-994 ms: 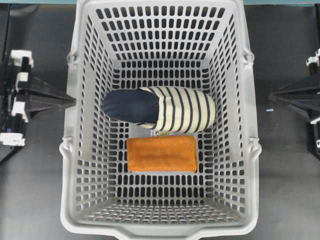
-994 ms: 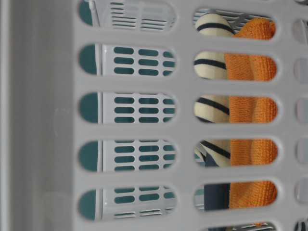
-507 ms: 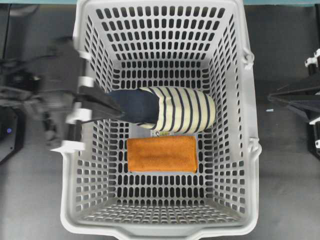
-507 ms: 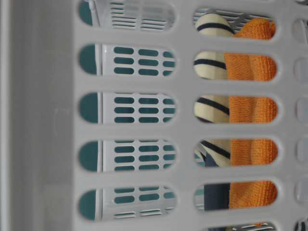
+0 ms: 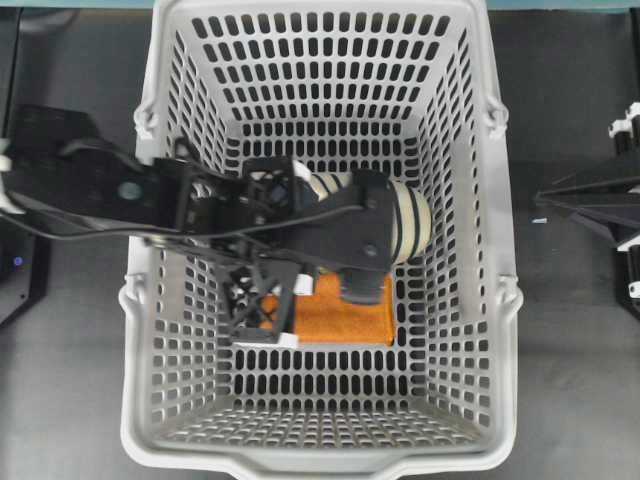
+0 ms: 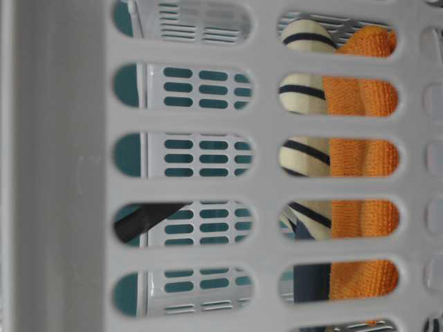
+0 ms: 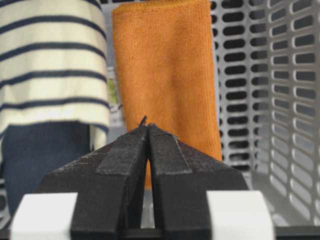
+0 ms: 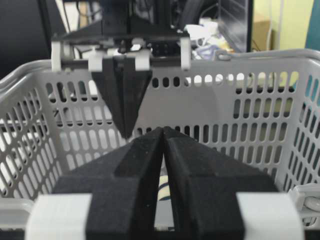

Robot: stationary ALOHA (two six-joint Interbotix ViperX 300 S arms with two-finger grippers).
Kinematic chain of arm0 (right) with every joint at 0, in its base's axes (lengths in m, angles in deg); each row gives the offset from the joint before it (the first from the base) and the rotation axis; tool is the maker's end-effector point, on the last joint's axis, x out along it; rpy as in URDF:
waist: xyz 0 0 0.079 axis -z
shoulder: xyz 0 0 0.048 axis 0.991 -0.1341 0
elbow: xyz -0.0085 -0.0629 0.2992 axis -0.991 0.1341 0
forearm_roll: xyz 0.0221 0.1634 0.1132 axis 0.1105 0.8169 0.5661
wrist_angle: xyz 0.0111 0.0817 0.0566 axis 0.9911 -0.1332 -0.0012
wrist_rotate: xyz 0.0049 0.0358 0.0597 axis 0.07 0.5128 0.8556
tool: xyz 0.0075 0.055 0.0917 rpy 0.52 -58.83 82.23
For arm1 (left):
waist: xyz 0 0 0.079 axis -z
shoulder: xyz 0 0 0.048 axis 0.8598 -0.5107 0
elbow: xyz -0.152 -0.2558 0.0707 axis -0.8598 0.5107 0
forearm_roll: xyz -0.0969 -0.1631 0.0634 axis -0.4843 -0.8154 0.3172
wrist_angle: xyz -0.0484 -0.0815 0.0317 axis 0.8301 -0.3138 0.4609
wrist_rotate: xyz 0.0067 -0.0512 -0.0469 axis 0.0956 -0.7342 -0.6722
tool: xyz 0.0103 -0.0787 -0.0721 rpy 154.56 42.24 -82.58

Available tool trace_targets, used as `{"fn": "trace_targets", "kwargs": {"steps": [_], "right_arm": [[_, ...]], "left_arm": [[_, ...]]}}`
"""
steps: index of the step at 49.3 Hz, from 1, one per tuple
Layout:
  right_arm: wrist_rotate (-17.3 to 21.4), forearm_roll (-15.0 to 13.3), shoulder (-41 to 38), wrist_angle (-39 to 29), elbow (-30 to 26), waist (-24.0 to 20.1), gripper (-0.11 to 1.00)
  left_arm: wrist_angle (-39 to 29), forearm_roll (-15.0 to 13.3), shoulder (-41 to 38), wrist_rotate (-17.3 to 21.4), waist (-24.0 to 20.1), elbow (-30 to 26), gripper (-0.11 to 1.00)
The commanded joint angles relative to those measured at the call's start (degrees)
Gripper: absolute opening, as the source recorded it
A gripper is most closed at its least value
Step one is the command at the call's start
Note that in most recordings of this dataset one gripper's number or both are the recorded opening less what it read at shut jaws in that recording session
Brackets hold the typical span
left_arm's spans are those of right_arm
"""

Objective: Pick up the orange cloth from the shopping basket with the left arm.
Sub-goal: 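Lower the open left gripper onto the orange cloth's edge, then close the left gripper on the orange cloth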

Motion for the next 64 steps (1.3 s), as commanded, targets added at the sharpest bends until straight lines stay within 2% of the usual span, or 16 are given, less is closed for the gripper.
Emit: {"fn": "trace_targets", "kwargs": {"steps": [1,5,13,17,34,44,64], "right_arm": [[0.1,0.2,-0.2,0.3,-0.2,0.1,0.00],[0.1,0.2,0.0,0.2,0.0,0.1,0.00],[0.1,0.2,0.5,0.2,0.2,0.1,0.00],[0.1,0.2,0.6,0.2,0.7,0.1,0.00],[0.1,0.3,1.2,0.2,1.1,0.1,0.00],[0.1,0.3,1.4,0.2,1.2,0.1,0.00],[0.1,0.3,1.3,-0.4,1.5,0.1,0.00]], "left_arm": [[0.4,0.2,-0.1,0.0,0.3,-1.4,0.08],[0.6,0.2,-0.8,-0.1,0.4,-1.0,0.29],[1.1,0.2,-2.4,-1.1,0.4,0.1,0.77],[2.7,0.2,-2.8,-1.9,0.4,0.8,0.90],[14.4,0.2,-4.6,-7.0,1.2,8.8,0.90],[20.8,0.2,-6.0,-7.6,1.3,13.0,0.90],[21.9,0.2,-7.2,-7.6,1.4,14.5,0.89]]}}
